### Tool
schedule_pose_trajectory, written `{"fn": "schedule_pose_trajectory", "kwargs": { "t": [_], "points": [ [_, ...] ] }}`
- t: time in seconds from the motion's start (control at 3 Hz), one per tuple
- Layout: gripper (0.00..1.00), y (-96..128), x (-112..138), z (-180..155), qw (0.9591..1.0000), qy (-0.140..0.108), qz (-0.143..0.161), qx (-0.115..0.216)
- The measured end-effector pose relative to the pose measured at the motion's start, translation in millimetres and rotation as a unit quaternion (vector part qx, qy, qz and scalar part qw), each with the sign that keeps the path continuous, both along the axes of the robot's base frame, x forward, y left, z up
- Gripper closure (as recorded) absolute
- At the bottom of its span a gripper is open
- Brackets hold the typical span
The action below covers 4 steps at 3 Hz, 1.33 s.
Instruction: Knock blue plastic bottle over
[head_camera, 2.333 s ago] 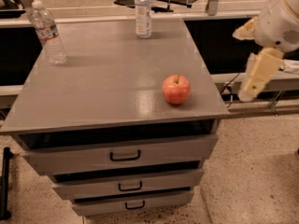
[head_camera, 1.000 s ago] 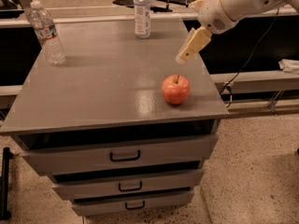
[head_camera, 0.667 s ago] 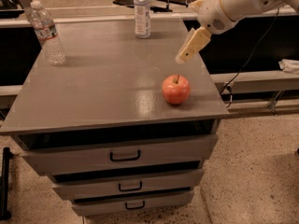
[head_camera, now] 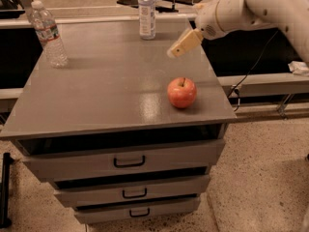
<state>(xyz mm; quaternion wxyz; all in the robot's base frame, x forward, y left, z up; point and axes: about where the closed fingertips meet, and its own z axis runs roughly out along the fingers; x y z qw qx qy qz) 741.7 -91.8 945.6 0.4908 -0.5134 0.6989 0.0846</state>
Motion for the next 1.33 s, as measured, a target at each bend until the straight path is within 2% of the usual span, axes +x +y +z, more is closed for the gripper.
{"fn": "schedule_pose_trajectory", "kwargs": {
  "t": [0.33, 0.67, 1.0, 1.33],
  "points": [
    [0.0, 14, 46, -10, 0.9974, -0.013, -0.016, 0.069],
    [0.0, 35, 85, -13, 0.9915, -0.02, -0.016, 0.127],
    [0.0, 56, 114, -8, 0.9853, -0.019, -0.018, 0.169],
    [0.0, 83, 130, -5, 0.9823, -0.008, -0.02, 0.186]
  ]
}}
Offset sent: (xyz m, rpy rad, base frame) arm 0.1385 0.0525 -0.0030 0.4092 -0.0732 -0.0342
